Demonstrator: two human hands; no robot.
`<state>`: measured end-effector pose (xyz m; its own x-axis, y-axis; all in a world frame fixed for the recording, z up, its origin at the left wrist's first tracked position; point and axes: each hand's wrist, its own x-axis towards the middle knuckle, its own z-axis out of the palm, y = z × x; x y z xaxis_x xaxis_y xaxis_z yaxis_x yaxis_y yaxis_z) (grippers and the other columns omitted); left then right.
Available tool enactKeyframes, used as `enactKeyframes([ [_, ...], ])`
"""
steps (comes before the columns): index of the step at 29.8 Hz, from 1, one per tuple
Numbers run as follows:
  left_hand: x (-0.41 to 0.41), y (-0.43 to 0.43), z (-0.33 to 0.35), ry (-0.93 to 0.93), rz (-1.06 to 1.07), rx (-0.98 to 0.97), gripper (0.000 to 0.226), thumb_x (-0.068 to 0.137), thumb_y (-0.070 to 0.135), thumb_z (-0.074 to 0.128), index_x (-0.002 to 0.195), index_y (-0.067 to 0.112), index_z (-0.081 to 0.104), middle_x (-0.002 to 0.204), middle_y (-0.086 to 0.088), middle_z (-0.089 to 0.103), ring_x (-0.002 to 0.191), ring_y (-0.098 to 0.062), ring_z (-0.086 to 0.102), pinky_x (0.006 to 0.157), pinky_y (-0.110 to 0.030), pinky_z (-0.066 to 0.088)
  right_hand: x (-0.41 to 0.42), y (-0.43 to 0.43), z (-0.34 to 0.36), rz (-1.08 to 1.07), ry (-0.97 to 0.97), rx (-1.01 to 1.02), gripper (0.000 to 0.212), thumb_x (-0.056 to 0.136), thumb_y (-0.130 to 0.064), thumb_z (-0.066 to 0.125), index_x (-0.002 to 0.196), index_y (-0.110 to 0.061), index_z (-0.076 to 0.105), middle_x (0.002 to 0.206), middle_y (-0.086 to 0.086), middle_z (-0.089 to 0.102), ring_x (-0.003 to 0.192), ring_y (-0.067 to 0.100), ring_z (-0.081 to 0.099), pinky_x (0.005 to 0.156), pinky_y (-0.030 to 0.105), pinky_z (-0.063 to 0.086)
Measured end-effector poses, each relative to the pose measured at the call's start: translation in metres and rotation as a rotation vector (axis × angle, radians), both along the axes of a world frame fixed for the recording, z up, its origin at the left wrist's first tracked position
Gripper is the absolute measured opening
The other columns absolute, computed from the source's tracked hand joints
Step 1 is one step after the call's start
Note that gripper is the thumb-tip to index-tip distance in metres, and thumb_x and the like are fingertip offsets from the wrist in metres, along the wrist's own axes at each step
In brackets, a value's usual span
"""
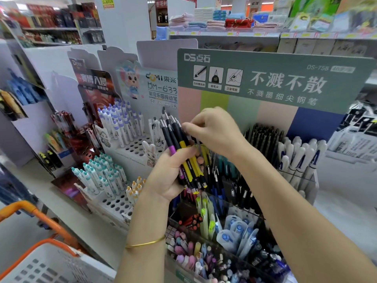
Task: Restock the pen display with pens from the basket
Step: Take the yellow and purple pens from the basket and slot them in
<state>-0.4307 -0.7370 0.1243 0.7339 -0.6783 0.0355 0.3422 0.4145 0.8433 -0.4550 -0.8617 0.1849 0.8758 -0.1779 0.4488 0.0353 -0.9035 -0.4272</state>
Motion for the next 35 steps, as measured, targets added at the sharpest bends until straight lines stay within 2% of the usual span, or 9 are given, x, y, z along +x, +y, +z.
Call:
enactKeyframes([
  [6,0.001,-0.001,-0.004,-0.019,0.013,0.032,0.018,0.075,0.010,0.062,0.093,0.004,0.059,0.073,-0.007,0.058,0.061,-0.016,0.061,0.057,-0.029,0.054,-0.012,0.006,0.006,0.102,0.161,0.128,0.017,0.088,-0.025,0.066,0.087,-0.010,0.076,0.081,0.004,0.073,0.076,0.016,0.067,0.075,0.034,0.055],
  [11,0.001,-0.001,-0.003,0.025,-0.002,-0.005,0.020,0.077,0.011,0.064,0.096,0.005,0.061,0.077,-0.007,0.063,0.064,-0.017,0.064,0.058,-0.031,0.055,-0.014,0.008,0.009,0.117,0.216,0.400,0.015,0.086,-0.016,0.067,0.079,-0.003,0.072,0.073,0.018,0.070,0.052,0.019,0.057,0.053,0.023,0.050],
  [14,0.001,0.000,-0.001,0.053,0.017,0.008,0.024,0.079,0.011,0.063,0.102,0.004,0.060,0.081,-0.010,0.066,0.068,-0.019,0.067,0.057,-0.032,0.056,-0.010,0.002,0.013,0.035,0.090,0.525,0.019,0.086,-0.012,0.062,0.082,0.006,0.067,0.067,0.013,0.059,0.057,0.016,0.048,0.051,0.022,0.044],
  [17,0.004,0.002,-0.003,0.111,0.107,0.055,0.008,0.089,0.001,0.059,0.093,0.008,0.058,0.072,-0.007,0.068,0.065,-0.018,0.068,0.054,-0.029,0.057,-0.003,-0.011,0.023,-0.089,-0.174,0.616,0.012,0.086,-0.008,0.058,0.074,-0.007,0.061,0.066,0.003,0.059,0.061,0.015,0.055,0.061,0.029,0.047],
  [19,0.005,0.003,-0.005,0.114,0.129,0.074,0.009,0.091,0.000,0.057,0.094,0.008,0.058,0.069,-0.004,0.067,0.059,-0.015,0.065,0.053,-0.028,0.056,0.000,-0.017,0.023,-0.175,-0.286,0.487,0.002,0.086,-0.010,0.058,0.087,-0.011,0.059,0.079,0.001,0.060,0.074,0.018,0.059,0.071,0.031,0.048],
  [23,0.003,0.003,-0.004,0.103,0.094,0.057,0.010,0.091,0.001,0.055,0.096,0.009,0.059,0.068,-0.003,0.064,0.053,-0.011,0.059,0.049,-0.026,0.052,0.005,-0.015,0.006,-0.236,-0.288,0.171,0.013,0.090,-0.015,0.057,0.100,-0.007,0.059,0.092,0.004,0.060,0.084,0.021,0.055,0.075,0.035,0.047],
  [30,-0.001,0.001,-0.002,0.096,-0.013,-0.011,0.022,0.074,0.012,0.062,0.095,0.010,0.058,0.068,-0.002,0.053,0.052,-0.010,0.054,0.048,-0.023,0.048,0.012,-0.012,-0.014,-0.322,0.080,-0.382,0.031,0.094,-0.036,0.056,0.090,-0.007,0.066,0.094,0.006,0.053,0.104,0.031,0.047,0.067,0.033,0.031],
  [32,-0.001,0.002,-0.003,0.082,-0.031,-0.016,0.020,0.076,0.014,0.062,0.095,0.011,0.057,0.068,-0.001,0.053,0.053,-0.010,0.054,0.049,-0.023,0.048,0.012,-0.011,-0.013,-0.312,0.100,-0.418,0.032,0.092,-0.037,0.057,0.094,-0.007,0.067,0.099,0.006,0.054,0.110,0.031,0.043,0.071,0.034,0.031],
  [35,0.000,0.002,-0.004,0.050,-0.041,-0.006,0.020,0.078,0.017,0.062,0.097,0.011,0.056,0.069,0.000,0.054,0.055,-0.011,0.055,0.050,-0.024,0.049,0.007,-0.008,-0.008,-0.258,-0.110,-0.275,0.031,0.094,-0.037,0.056,0.098,-0.010,0.071,0.102,0.006,0.061,0.105,0.029,0.047,0.078,0.036,0.042],
])
